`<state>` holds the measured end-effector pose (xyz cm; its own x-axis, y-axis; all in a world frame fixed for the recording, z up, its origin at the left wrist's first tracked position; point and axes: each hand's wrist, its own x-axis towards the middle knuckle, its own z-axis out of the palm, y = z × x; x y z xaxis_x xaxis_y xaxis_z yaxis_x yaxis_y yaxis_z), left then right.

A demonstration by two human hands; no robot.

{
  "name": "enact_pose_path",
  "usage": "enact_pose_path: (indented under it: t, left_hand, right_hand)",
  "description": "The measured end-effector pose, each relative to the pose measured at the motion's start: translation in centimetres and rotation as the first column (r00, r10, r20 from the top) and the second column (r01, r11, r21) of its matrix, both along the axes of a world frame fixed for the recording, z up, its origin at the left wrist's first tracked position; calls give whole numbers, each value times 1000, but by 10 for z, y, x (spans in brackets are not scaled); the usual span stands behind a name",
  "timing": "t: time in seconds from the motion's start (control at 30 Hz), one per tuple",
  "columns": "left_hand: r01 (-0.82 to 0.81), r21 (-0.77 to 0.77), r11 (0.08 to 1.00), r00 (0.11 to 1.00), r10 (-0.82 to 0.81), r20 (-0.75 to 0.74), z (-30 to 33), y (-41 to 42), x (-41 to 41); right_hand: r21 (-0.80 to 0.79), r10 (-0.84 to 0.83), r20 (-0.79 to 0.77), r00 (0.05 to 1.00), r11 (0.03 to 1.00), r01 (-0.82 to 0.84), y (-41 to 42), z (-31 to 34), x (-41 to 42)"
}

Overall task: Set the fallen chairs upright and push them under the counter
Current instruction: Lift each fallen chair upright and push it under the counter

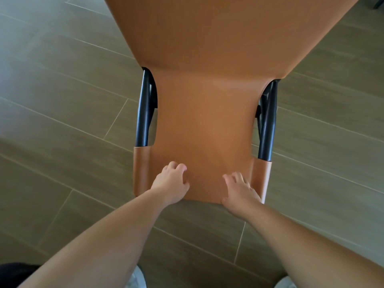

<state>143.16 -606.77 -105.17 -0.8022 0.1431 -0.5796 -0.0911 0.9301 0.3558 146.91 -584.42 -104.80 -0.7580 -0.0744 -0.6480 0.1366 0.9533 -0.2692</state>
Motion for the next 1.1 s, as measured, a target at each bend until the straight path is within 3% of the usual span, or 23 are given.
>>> enact_pose_path:
  t: [0.1,0.23,0.43,0.57,1.1]
  left_hand:
    - [188,-128,974,974,-202,-105,-21,-3,5]
    - [355,-309,882,907,-405,-113,-47,-10,17]
    - [441,-512,737,824,-558,-93,-66,-23,28]
    - [444,-552,706,796,-593,-118,-75,-30,27]
    - [427,-490,760,838,-536,-101,-86,-23,25]
  right_hand:
    - [120,203,-57,978,973,-195,5,-21,4]
    - [309,351,-26,936,893,-326,13,-47,10]
    - [410,469,-10,883,807,-424,11,-56,14]
    - [425,494,35,869,779,-461,8,-67,21]
    - [412,470,-27,882,809,-419,10,-74,16]
